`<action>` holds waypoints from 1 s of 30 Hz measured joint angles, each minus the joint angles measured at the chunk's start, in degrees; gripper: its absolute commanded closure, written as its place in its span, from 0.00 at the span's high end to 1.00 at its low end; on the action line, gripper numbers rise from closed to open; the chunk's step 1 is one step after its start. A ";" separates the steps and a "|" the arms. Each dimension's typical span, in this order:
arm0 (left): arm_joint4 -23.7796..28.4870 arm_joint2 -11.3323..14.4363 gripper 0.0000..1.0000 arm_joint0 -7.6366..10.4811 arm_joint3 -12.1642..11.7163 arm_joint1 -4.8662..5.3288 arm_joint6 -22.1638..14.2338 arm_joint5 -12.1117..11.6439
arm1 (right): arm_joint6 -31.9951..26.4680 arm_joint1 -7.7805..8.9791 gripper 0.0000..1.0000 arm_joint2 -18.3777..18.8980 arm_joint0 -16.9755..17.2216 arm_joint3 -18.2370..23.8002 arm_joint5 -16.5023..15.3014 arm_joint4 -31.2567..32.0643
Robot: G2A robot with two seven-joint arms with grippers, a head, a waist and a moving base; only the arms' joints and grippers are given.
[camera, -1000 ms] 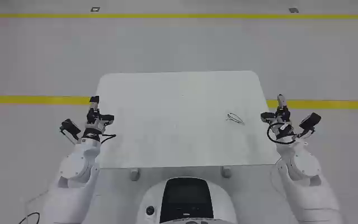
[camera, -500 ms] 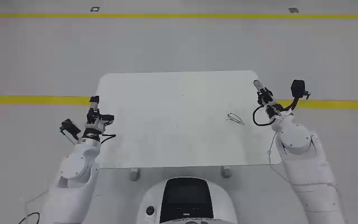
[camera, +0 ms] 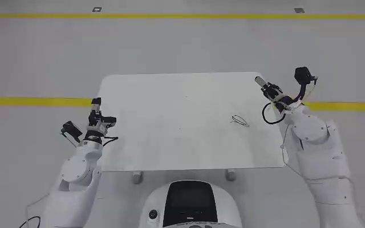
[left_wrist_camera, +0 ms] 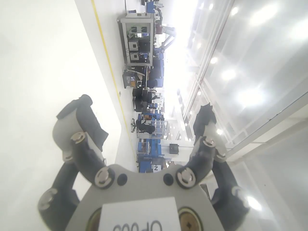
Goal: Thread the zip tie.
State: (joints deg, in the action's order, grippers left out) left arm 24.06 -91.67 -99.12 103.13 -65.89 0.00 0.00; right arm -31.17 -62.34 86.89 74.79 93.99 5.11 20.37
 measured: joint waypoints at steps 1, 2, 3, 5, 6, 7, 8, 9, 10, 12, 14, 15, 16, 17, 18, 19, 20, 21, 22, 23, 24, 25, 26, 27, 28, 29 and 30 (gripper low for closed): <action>0.00 0.00 1.00 0.00 0.00 0.00 0.00 0.00 | -1.83 0.11 1.00 -0.64 -1.25 -0.84 -0.31 1.52; 0.00 0.00 1.00 0.00 0.00 0.00 0.00 0.00 | -4.02 0.21 1.00 -1.60 -2.88 -2.04 -0.81 3.37; 0.00 0.00 1.00 0.00 0.00 0.00 0.00 0.00 | -5.61 0.25 1.00 -2.41 -3.99 -2.98 -1.31 4.42; 0.00 0.00 1.00 0.00 0.00 0.00 0.00 0.00 | -8.95 0.28 1.00 -4.13 -6.04 -5.00 -2.07 6.13; 0.00 0.00 1.00 0.00 0.00 0.00 0.00 0.00 | -9.66 0.28 1.00 -4.47 -6.45 -5.42 -2.11 6.56; 0.00 0.00 1.00 0.00 0.00 0.00 0.00 0.00 | -9.89 0.29 1.00 -4.57 -6.59 -5.55 -2.10 6.67; 0.00 0.00 1.00 0.00 0.00 0.00 0.00 0.00 | -9.88 0.29 1.00 -4.56 -6.57 -5.54 -2.07 6.65; 0.00 0.00 1.00 0.00 0.00 0.00 0.00 0.00 | -9.81 0.29 1.00 -4.53 -6.53 -5.50 -2.05 6.61; 0.00 0.00 1.00 0.00 0.00 0.00 0.00 0.00 | -9.77 0.29 1.00 -4.51 -6.51 -5.47 -2.05 6.58; 0.00 0.00 1.00 0.00 0.00 0.00 0.00 0.00 | -9.75 0.28 1.00 -4.50 -6.50 -5.46 -2.04 6.56; 0.00 0.00 1.00 0.00 0.00 0.00 0.00 0.00 | -9.75 0.28 1.00 -4.50 -6.50 -5.46 -2.04 6.56; 0.00 0.00 1.00 0.00 0.00 0.00 0.00 0.00 | -9.75 0.28 1.00 -4.50 -6.50 -5.46 -2.04 6.56; 0.00 0.00 1.00 0.00 0.00 0.00 0.00 0.00 | -9.75 0.28 1.00 -4.50 -6.50 -5.46 -2.04 6.56; 0.00 0.00 1.00 0.00 0.00 0.00 0.00 0.00 | -9.76 0.30 1.00 -4.50 -6.52 -5.43 -2.06 6.58; 0.00 0.00 1.00 0.00 0.00 0.00 0.00 0.00 | -10.08 0.48 1.00 -4.50 -6.72 -5.12 -2.36 6.88; 0.00 0.00 1.00 0.00 0.00 0.00 0.00 0.00 | -11.04 0.78 1.00 -4.41 -7.09 -4.54 -3.38 7.93; 0.00 0.00 1.00 0.00 0.00 0.00 0.00 0.00 | -13.17 1.20 1.00 -4.27 -7.72 -3.94 -5.61 10.94; 0.00 0.00 1.00 0.00 0.00 0.00 0.00 0.00 | -14.93 1.45 1.00 -4.30 -8.28 -3.76 -7.23 13.80; 0.00 0.00 1.00 0.00 0.00 0.00 0.00 0.00 | -16.79 1.66 1.00 -4.45 -9.00 -3.80 -8.70 16.70; 0.00 0.00 1.00 0.00 0.00 0.00 0.00 0.00 | -19.05 1.86 1.00 -4.84 -10.11 -4.17 -10.27 19.73; 0.00 0.00 1.00 0.00 0.00 0.00 0.00 0.00 | -20.71 1.96 1.00 -5.30 -11.00 -4.60 -11.37 21.22; 0.00 0.00 1.00 0.00 0.00 0.00 0.00 0.00 | -22.45 2.04 1.00 -5.92 -11.97 -5.13 -12.60 22.33; 0.00 0.00 1.00 0.00 0.00 0.00 0.00 0.00 | -24.65 2.11 1.00 -6.91 -13.30 -6.00 -14.30 23.54; 0.00 0.00 1.00 0.00 0.00 0.00 0.00 0.00 | -26.26 2.13 1.00 -7.85 -14.23 -6.81 -15.70 24.17; 0.00 0.00 1.00 0.00 0.00 0.00 0.00 0.00 | -27.92 2.12 1.00 -8.96 -15.13 -7.74 -17.22 24.79; 0.00 0.00 1.00 0.00 0.00 0.00 0.00 0.00 | -29.52 2.06 1.00 -10.28 -16.29 -9.04 -18.69 25.82; 0.00 0.00 1.00 0.00 0.00 0.00 0.00 0.00 | -29.77 2.01 1.00 -10.83 -16.85 -9.75 -18.89 26.32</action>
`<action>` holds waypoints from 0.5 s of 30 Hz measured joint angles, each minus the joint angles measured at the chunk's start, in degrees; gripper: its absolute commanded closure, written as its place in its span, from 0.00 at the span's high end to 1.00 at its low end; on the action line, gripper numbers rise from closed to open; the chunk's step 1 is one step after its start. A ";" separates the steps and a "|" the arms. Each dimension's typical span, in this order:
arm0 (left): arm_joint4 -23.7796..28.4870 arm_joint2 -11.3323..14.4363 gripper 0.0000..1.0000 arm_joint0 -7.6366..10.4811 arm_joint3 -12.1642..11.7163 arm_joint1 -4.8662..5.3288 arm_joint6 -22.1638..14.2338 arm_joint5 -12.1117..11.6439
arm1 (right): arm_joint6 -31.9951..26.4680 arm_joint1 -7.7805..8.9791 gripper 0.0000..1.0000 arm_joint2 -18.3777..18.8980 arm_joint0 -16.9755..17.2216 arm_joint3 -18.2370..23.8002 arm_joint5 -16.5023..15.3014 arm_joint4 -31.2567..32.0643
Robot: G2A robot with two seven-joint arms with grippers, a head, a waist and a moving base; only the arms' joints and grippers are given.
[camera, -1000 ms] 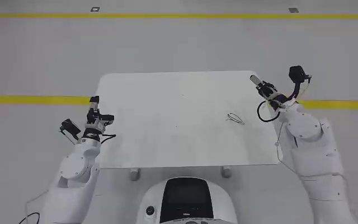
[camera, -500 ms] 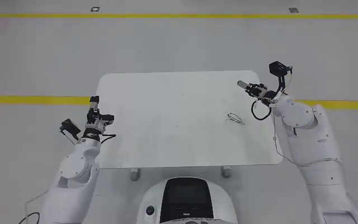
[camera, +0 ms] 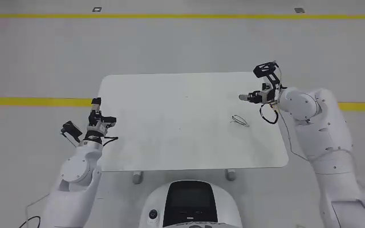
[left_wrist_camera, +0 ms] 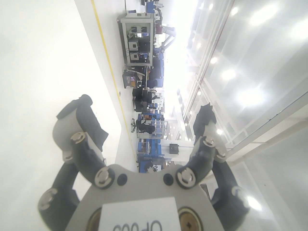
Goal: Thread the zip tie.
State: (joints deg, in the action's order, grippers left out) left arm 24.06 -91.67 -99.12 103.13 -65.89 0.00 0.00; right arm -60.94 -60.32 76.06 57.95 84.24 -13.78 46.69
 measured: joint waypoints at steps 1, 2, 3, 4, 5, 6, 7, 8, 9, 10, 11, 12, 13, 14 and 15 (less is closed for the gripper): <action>0.00 0.00 1.00 0.00 0.00 0.00 0.00 0.00 | 0.26 -0.03 1.00 -0.19 -0.22 -0.30 0.23 0.19; 0.00 0.00 1.00 0.00 0.00 0.00 0.00 0.00 | 0.61 -0.04 1.00 -0.19 -0.25 -0.35 0.54 0.20; 0.00 0.00 1.00 0.00 0.00 0.00 0.00 0.00 | 0.73 -0.04 1.00 -0.14 -0.21 -0.31 0.64 0.17; 0.00 0.00 1.00 0.00 0.00 0.00 0.00 0.00 | 0.75 -0.04 1.00 -0.11 -0.18 -0.28 0.66 0.14; 0.00 0.00 1.00 0.00 0.00 0.00 0.00 0.00 | 0.75 -0.03 1.00 -0.09 -0.16 -0.25 0.66 0.12; 0.00 0.00 1.00 0.00 0.00 0.00 0.00 0.00 | 0.73 -0.03 1.00 -0.09 -0.16 -0.25 0.65 0.12; 0.00 0.00 1.00 0.00 0.00 0.00 0.00 0.00 | 0.73 -0.03 1.00 -0.09 -0.16 -0.25 0.64 0.12; 0.00 0.00 1.00 0.00 0.00 0.00 0.00 0.00 | 0.72 -0.03 1.00 -0.09 -0.16 -0.25 0.64 0.12; 0.00 0.00 1.00 0.00 0.00 0.00 0.00 0.00 | 0.72 -0.03 1.00 -0.09 -0.16 -0.25 0.64 0.12; 0.00 0.00 1.00 0.00 0.00 0.00 0.00 0.00 | 0.72 -0.03 1.00 -0.09 -0.16 -0.25 0.64 0.12; 0.00 0.00 1.00 0.00 0.00 0.00 0.00 0.00 | 0.70 -0.03 1.00 -0.11 -0.16 -0.22 0.61 0.13; 0.00 0.00 1.00 0.00 0.00 0.00 0.00 0.00 | 0.44 0.01 1.00 -0.45 -0.28 0.01 0.28 0.46; 0.00 0.00 1.00 0.00 0.00 0.00 0.00 0.00 | 0.13 0.04 1.00 -1.34 -0.67 0.11 -0.79 1.51; 0.00 0.00 1.00 0.00 0.00 0.00 0.00 0.00 | -0.08 0.02 1.00 -3.09 -1.50 -0.57 -3.38 3.69; 0.00 0.00 1.00 0.00 0.00 0.00 0.00 0.00 | -0.60 -0.01 1.00 -4.60 -2.34 -1.28 -5.26 5.18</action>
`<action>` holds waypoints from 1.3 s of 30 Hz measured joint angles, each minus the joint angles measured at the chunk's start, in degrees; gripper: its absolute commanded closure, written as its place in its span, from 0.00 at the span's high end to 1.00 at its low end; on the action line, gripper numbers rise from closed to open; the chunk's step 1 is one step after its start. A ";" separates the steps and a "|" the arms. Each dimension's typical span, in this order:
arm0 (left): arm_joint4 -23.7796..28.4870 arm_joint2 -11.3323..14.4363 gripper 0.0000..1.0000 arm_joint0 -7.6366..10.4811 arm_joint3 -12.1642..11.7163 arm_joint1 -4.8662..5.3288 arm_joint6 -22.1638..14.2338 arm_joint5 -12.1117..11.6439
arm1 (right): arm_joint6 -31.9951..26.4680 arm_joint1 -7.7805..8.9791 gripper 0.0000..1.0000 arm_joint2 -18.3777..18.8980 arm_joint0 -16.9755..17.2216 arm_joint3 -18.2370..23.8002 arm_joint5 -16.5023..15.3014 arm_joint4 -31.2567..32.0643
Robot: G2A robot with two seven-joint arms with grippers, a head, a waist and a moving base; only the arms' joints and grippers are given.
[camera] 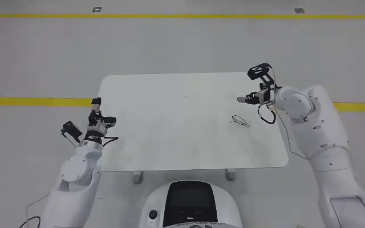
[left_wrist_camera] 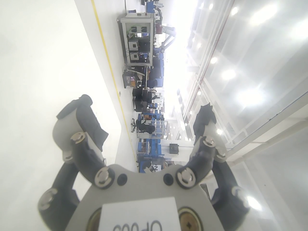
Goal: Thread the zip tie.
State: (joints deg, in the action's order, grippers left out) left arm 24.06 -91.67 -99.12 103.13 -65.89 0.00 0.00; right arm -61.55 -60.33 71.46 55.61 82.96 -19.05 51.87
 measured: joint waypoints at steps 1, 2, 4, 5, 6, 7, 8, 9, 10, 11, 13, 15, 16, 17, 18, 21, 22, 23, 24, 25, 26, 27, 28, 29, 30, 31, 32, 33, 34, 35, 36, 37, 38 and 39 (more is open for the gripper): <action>0.00 0.00 1.00 0.00 0.00 0.00 0.00 0.00 | -0.70 -0.03 1.00 -1.49 -0.94 -0.74 -1.10 0.96; 0.00 0.00 1.00 0.00 0.00 0.00 0.00 0.00 | -1.46 -0.07 1.00 -3.07 -1.88 -1.50 -1.22 1.44; 0.00 0.00 1.00 0.00 0.00 0.00 0.00 0.00 | -3.07 -0.14 1.00 -7.56 -4.19 -3.14 -0.53 1.77; 0.00 0.00 1.00 0.00 0.00 0.00 0.00 0.00 | -3.61 -0.15 1.00 -10.37 -5.54 -4.25 -0.41 1.65; 0.00 0.00 1.00 0.00 0.00 0.00 0.00 0.00 | -3.72 -0.14 1.00 -12.51 -6.52 -5.03 -0.40 1.48; 0.00 0.00 1.00 0.00 0.00 0.00 0.00 0.00 | -3.69 -0.10 1.00 -14.68 -7.41 -5.82 -0.40 1.15; 0.00 0.00 1.00 0.00 0.00 0.00 0.00 0.00 | -3.62 -0.02 1.00 -17.54 -8.52 -6.89 -0.42 0.55; 0.00 0.00 1.00 0.00 0.00 0.00 0.00 0.00 | -3.65 0.09 1.00 -19.72 -9.33 -7.57 -0.43 0.15; 0.00 0.00 1.00 0.00 0.00 0.00 0.00 0.00 | -3.91 0.21 1.00 -22.00 -10.11 -8.10 -0.43 -0.21; 0.00 0.00 1.00 0.00 0.00 0.00 0.00 0.00 | -4.17 0.31 1.00 -24.04 -10.81 -8.53 -0.44 -0.45; 0.00 0.00 1.00 0.00 0.00 0.00 0.00 0.00 | -4.34 0.40 1.00 -25.72 -11.25 -8.77 -0.44 -0.57; 0.00 0.00 1.00 0.00 0.00 0.00 0.00 0.00 | -4.32 0.40 1.00 -25.27 -11.16 -8.73 -0.44 -0.54; 0.00 0.00 1.00 0.00 0.00 0.00 0.00 0.00 | -4.31 0.39 1.00 -25.20 -11.14 -8.71 -0.44 -0.54; 0.00 0.00 1.00 0.00 0.00 0.00 0.00 0.00 | -4.31 0.39 1.00 -25.18 -11.14 -8.71 -0.44 -0.53; 0.00 0.00 1.00 0.00 0.00 0.00 0.00 0.00 | -4.31 0.39 1.00 -25.18 -11.14 -8.71 -0.44 -0.53; 0.00 0.00 1.00 0.00 0.00 0.00 0.00 0.00 | -3.98 0.41 1.00 -25.22 -10.96 -8.77 -0.43 -0.66; 0.00 0.00 1.00 0.00 0.00 0.00 0.00 0.00 | -3.44 0.46 1.00 -25.36 -10.77 -9.02 -0.43 -0.90; 0.00 0.00 1.00 0.00 0.00 0.00 0.00 0.00 | -3.18 0.55 1.00 -25.65 -10.86 -9.89 -0.43 -1.30; 0.00 0.00 1.00 0.00 0.00 0.00 0.00 0.00 | -3.41 0.60 1.00 -25.86 -11.22 -10.87 -0.43 -1.82; 0.00 0.00 1.00 0.00 0.00 0.00 0.00 0.00 | -3.85 0.59 1.00 -26.08 -11.71 -11.83 -0.43 -2.87; 0.00 0.00 1.00 0.00 0.00 0.00 0.00 0.00 | -4.36 0.56 1.00 -26.45 -12.46 -12.90 -0.43 -4.76; 0.00 0.00 1.00 0.00 0.00 0.00 0.00 0.00 | -4.65 0.55 1.00 -26.89 -13.03 -13.59 -0.43 -6.16; 0.00 0.00 1.00 0.00 0.00 0.00 0.00 0.00 | -4.82 0.54 1.00 -27.49 -13.57 -14.26 -0.43 -7.43; 0.00 0.00 1.00 0.00 0.00 0.00 0.00 0.00 | -4.84 0.54 1.00 -28.38 -14.26 -15.23 -0.43 -8.88; 0.00 0.00 1.00 0.00 0.00 0.00 0.00 0.00 | -4.84 0.54 1.00 -28.82 -14.60 -15.80 -0.43 -9.58; 0.00 0.00 1.00 0.00 0.00 0.00 0.00 0.00 | -4.83 0.54 1.00 -29.00 -14.72 -16.04 -0.43 -9.83; 0.00 0.00 1.00 0.00 0.00 0.00 0.00 0.00 | -4.82 0.54 1.00 -29.01 -14.74 -16.07 -0.43 -9.84; 0.00 0.00 1.00 0.00 0.00 0.00 0.00 0.00 | -4.81 0.54 1.00 -28.99 -14.72 -16.04 -0.43 -9.80; 0.00 0.00 1.00 0.00 0.00 0.00 0.00 0.00 | -4.81 0.55 1.00 -28.96 -14.70 -16.01 -0.43 -9.75; 0.00 0.00 1.00 0.00 0.00 0.00 0.00 0.00 | -4.81 0.54 1.00 -28.94 -14.69 -15.98 -0.43 -9.73; 0.00 0.00 1.00 0.00 0.00 0.00 0.00 0.00 | -4.81 0.54 1.00 -28.94 -14.68 -15.98 -0.43 -9.73; 0.00 0.00 1.00 0.00 0.00 0.00 0.00 0.00 | -4.81 0.55 1.00 -28.94 -14.68 -15.98 -0.43 -9.72; 0.00 0.00 1.00 0.00 0.00 0.00 0.00 0.00 | -4.78 0.55 1.00 -28.94 -14.65 -16.00 -0.42 -9.69; 0.00 0.00 1.00 0.00 0.00 0.00 0.00 0.00 | -4.40 0.56 1.00 -28.93 -14.48 -16.20 -0.34 -9.34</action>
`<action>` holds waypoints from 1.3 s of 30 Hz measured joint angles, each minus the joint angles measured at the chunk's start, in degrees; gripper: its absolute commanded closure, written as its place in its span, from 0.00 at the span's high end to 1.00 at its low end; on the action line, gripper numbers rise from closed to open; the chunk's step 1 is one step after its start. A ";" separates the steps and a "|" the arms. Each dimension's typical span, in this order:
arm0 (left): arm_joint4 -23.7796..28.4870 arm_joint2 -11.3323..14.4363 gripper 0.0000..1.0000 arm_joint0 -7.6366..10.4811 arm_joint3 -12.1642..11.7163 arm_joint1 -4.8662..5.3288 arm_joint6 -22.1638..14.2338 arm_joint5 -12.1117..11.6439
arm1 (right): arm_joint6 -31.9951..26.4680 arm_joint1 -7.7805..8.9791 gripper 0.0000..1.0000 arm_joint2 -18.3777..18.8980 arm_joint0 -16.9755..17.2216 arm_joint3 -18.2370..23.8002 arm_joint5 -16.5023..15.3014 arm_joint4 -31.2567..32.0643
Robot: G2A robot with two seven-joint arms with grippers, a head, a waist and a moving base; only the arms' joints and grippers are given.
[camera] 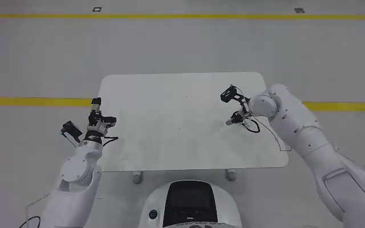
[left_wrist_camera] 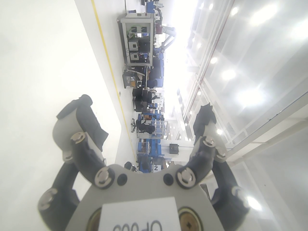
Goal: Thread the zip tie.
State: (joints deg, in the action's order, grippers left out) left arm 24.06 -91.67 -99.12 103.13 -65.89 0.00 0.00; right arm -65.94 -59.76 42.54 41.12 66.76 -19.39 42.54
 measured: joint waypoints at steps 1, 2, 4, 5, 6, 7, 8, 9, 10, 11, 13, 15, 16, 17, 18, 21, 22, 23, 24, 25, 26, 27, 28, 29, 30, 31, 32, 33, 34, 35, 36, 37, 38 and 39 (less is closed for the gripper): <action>0.00 0.00 1.00 0.00 0.00 0.00 0.00 0.00 | 0.86 0.03 1.00 0.04 0.24 -0.49 0.14 0.67; 0.00 0.00 1.00 0.00 0.00 0.00 0.00 0.00 | 1.93 0.03 1.00 0.10 0.42 -1.43 0.23 1.28; 0.00 0.00 1.00 0.00 0.00 0.00 0.00 0.00 | 2.40 -0.12 1.00 0.01 0.33 -2.71 0.02 1.27; 0.00 0.00 1.00 0.00 0.00 0.00 0.00 0.00 | 2.07 -0.29 1.00 -0.28 0.21 -3.29 -0.08 0.66; 0.00 0.00 1.00 0.00 0.00 0.00 0.00 0.00 | 1.79 -0.38 1.00 -0.44 0.07 -3.72 -0.10 0.14; 0.00 0.00 1.00 0.00 0.00 0.00 0.00 0.00 | 1.63 -0.42 1.00 -0.49 -0.03 -3.96 -0.11 -0.16; 0.00 0.00 1.00 0.00 0.00 0.00 0.00 0.00 | 1.57 -0.43 1.00 -0.51 -0.06 -4.05 -0.10 -0.27; 0.00 0.00 1.00 0.00 0.00 0.00 0.00 0.00 | 1.57 -0.43 1.00 -0.50 -0.06 -4.05 -0.10 -0.26; 0.00 0.00 1.00 0.00 0.00 0.00 0.00 0.00 | 1.58 -0.43 1.00 -0.50 -0.06 -4.03 -0.10 -0.25; 0.00 0.00 1.00 0.00 0.00 0.00 0.00 0.00 | 1.60 -0.42 1.00 -0.49 -0.05 -4.01 -0.09 -0.22; 0.00 0.00 1.00 0.00 0.00 0.00 0.00 0.00 | 1.60 -0.42 1.00 -0.49 -0.05 -4.00 -0.09 -0.21; 0.00 0.00 1.00 0.00 0.00 0.00 0.00 0.00 | 1.88 -0.42 1.00 -0.48 0.12 -3.95 -0.02 -0.08; 0.00 0.00 1.00 0.00 0.00 0.00 0.00 0.00 | 2.42 -0.40 1.00 -0.50 0.40 -3.86 0.00 0.31; 0.00 0.00 1.00 0.00 0.00 0.00 0.00 0.00 | 2.83 -0.38 1.00 -0.53 0.68 -3.72 -0.03 0.77; 0.00 0.00 1.00 0.00 0.00 0.00 0.00 0.00 | 2.72 -0.38 1.00 -0.58 0.76 -3.59 -0.07 0.89; 0.00 0.00 1.00 0.00 0.00 0.00 0.00 0.00 | 1.33 -0.47 1.00 -1.20 0.68 -2.95 -0.09 0.48; 0.00 0.00 1.00 0.00 0.00 0.00 0.00 0.00 | 0.95 -0.49 1.00 -1.43 0.62 -2.82 -0.09 0.30; 0.00 0.00 1.00 0.00 0.00 0.00 0.00 0.00 | 0.71 -0.49 1.00 -1.57 0.56 -2.76 -0.09 0.21; 0.00 0.00 1.00 0.00 0.00 0.00 0.00 0.00 | 0.67 -0.49 1.00 -1.59 0.54 -2.76 -0.09 0.20; 0.00 0.00 1.00 0.00 0.00 0.00 0.00 0.00 | 0.68 -0.49 1.00 -1.59 0.54 -2.77 -0.09 0.20; 0.00 0.00 1.00 0.00 0.00 0.00 0.00 0.00 | 0.70 -0.49 1.00 -1.58 0.54 -2.78 -0.09 0.21; 0.00 0.00 1.00 0.00 0.00 0.00 0.00 0.00 | 0.71 -0.49 1.00 -1.57 0.55 -2.78 -0.09 0.22; 0.00 0.00 1.00 0.00 0.00 0.00 0.00 0.00 | 0.72 -0.49 1.00 -1.57 0.55 -2.78 -0.09 0.22; 0.00 0.00 1.00 0.00 0.00 0.00 0.00 0.00 | 0.74 -0.49 1.00 -1.56 0.57 -2.79 -0.09 0.23; 0.00 0.00 1.00 0.00 0.00 0.00 0.00 0.00 | 1.04 -0.47 1.00 -1.51 0.73 -2.88 -0.05 0.34; 0.00 0.00 1.00 0.00 0.00 0.00 0.00 0.00 | 1.58 -0.44 1.00 -1.41 0.97 -3.12 0.08 0.55; 0.00 0.00 1.00 0.00 0.00 0.00 0.00 0.00 | 2.01 -0.40 1.00 -1.20 1.18 -3.56 0.34 0.66; 0.00 0.00 1.00 0.00 0.00 0.00 0.00 0.00 | 2.03 -0.40 1.00 -1.04 1.25 -3.89 0.44 0.52; 0.00 0.00 1.00 0.00 0.00 0.00 0.00 0.00 | 1.87 -0.42 1.00 -0.91 1.27 -4.19 0.38 0.19; 0.00 0.00 1.00 0.00 0.00 0.00 0.00 0.00 | 1.53 -0.47 1.00 -0.83 1.23 -4.49 0.10 -0.21; 0.00 0.00 1.00 0.00 0.00 0.00 0.00 0.00 | 1.34 -0.50 1.00 -0.83 1.17 -4.61 -0.05 -0.36; 0.00 0.00 1.00 0.00 0.00 0.00 0.00 0.00 | 1.26 -0.51 1.00 -0.83 1.14 -4.65 -0.11 -0.40; 0.00 0.00 1.00 0.00 0.00 0.00 0.00 0.00 | 1.25 -0.52 1.00 -0.84 1.13 -4.66 -0.11 -0.41; 0.00 0.00 1.00 0.00 0.00 0.00 0.00 0.00 | 1.25 -0.52 1.00 -0.84 1.13 -4.65 -0.11 -0.40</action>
State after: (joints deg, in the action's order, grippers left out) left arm 24.06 -91.67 -99.12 103.13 -65.89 0.00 0.00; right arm -64.69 -60.28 41.70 42.25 62.12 -19.50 42.14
